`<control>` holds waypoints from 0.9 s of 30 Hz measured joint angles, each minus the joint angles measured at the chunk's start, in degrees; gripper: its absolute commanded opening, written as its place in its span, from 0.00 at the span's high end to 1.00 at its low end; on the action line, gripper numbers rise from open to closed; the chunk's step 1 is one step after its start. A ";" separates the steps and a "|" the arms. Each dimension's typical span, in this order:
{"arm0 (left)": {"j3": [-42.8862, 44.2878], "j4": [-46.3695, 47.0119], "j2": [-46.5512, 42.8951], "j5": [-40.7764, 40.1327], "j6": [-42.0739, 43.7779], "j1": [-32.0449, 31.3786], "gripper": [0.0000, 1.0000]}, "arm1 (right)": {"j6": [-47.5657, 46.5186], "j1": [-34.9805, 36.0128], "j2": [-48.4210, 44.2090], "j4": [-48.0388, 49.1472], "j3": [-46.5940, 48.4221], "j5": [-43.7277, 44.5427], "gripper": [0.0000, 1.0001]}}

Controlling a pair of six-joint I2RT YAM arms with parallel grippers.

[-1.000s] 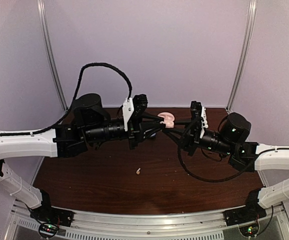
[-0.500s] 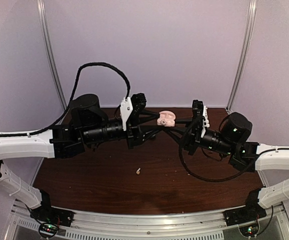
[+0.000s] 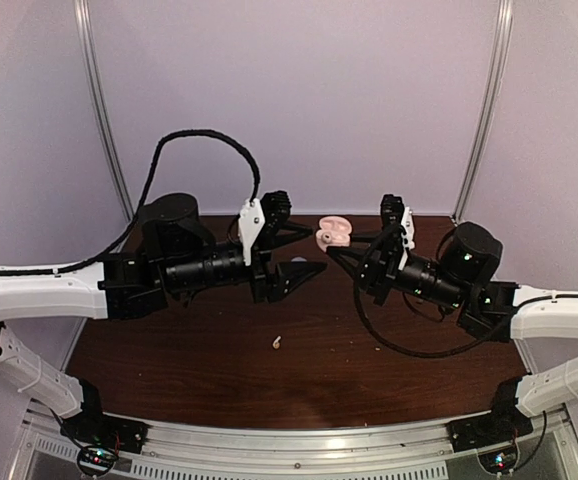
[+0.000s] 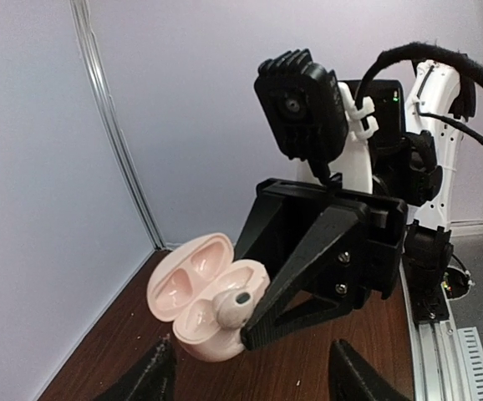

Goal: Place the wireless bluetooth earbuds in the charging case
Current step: Adjust the left earbud in the left side groove of the charging case.

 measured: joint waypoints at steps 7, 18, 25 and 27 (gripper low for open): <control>0.52 0.37 1.55 -1.92 -2.89 0.00 0.33 | 0.00 0.00 0.20 -0.96 0.68 1.14 1.00; 2.14 0.83 2.58 -6.25 -4.31 -0.02 0.32 | -0.02 0.00 0.44 -2.29 0.85 1.22 1.00; 2.16 1.25 2.58 -7.91 -4.48 0.00 0.33 | -0.07 0.00 0.44 -2.36 0.87 1.01 1.00; 2.16 1.25 2.58 -8.13 -4.48 0.00 0.33 | -0.07 0.00 0.42 -2.34 0.87 0.70 1.00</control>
